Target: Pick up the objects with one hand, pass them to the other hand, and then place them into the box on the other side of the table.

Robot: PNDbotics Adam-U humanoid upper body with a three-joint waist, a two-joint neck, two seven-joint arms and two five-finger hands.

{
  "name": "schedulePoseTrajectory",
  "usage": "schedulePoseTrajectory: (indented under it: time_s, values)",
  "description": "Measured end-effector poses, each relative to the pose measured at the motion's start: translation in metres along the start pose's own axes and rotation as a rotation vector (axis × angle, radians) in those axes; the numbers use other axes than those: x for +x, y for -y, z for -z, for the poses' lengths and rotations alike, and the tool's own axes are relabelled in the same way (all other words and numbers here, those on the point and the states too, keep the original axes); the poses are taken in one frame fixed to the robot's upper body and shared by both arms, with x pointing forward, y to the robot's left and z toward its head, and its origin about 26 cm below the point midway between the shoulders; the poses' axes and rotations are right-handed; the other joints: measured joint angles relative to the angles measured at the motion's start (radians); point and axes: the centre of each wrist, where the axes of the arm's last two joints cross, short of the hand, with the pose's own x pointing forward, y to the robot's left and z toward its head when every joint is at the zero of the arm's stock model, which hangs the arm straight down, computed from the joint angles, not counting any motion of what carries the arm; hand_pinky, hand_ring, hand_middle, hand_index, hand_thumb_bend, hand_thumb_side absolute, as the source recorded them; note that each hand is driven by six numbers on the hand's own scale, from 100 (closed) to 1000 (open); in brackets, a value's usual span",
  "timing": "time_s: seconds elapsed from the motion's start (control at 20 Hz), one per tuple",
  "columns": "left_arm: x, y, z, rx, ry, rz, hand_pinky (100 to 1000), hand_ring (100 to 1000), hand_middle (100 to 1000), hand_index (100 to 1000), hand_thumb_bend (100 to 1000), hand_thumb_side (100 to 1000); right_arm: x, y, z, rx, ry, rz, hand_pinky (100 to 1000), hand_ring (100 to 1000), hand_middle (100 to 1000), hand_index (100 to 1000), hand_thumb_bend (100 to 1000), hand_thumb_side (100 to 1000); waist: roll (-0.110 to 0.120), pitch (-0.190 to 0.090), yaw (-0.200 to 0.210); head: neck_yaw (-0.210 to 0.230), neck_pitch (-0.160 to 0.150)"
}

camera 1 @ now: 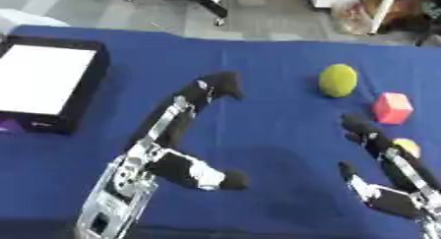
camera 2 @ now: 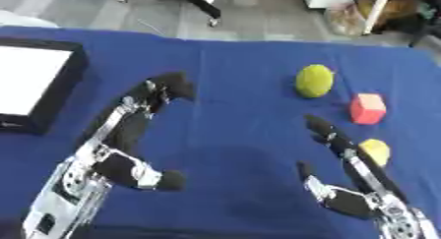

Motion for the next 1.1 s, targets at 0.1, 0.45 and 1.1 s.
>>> schedulePoseTrajectory:
  time_s: [0.1, 0.45, 1.1]
  values:
    - [0.000, 0.000, 0.000, 0.000, 0.000, 0.000, 961, 898, 678, 906, 877, 341, 0.000, 0.000, 0.000, -0.004, 0.001, -0.002, 952, 1000, 1000, 982, 164, 412, 0.000, 0.000, 0.001, 0.000, 0.000]
    - [0.000, 0.000, 0.000, 0.000, 0.000, -0.006, 961, 898, 678, 906, 870, 347, 0.006, 0.020, -0.003, -0.018, 0.017, -0.061, 941, 1000, 1000, 986, 177, 402, 0.000, 0.000, 0.004, -0.001, 0.000]
    - [0.001, 0.000, 0.001, -0.015, -0.003, -0.013, 961, 899, 679, 907, 846, 363, -0.001, 0.134, -0.005, -0.034, -0.084, -0.292, 926, 1000, 1000, 981, 210, 397, 0.007, 0.001, 0.039, -0.028, 0.000]
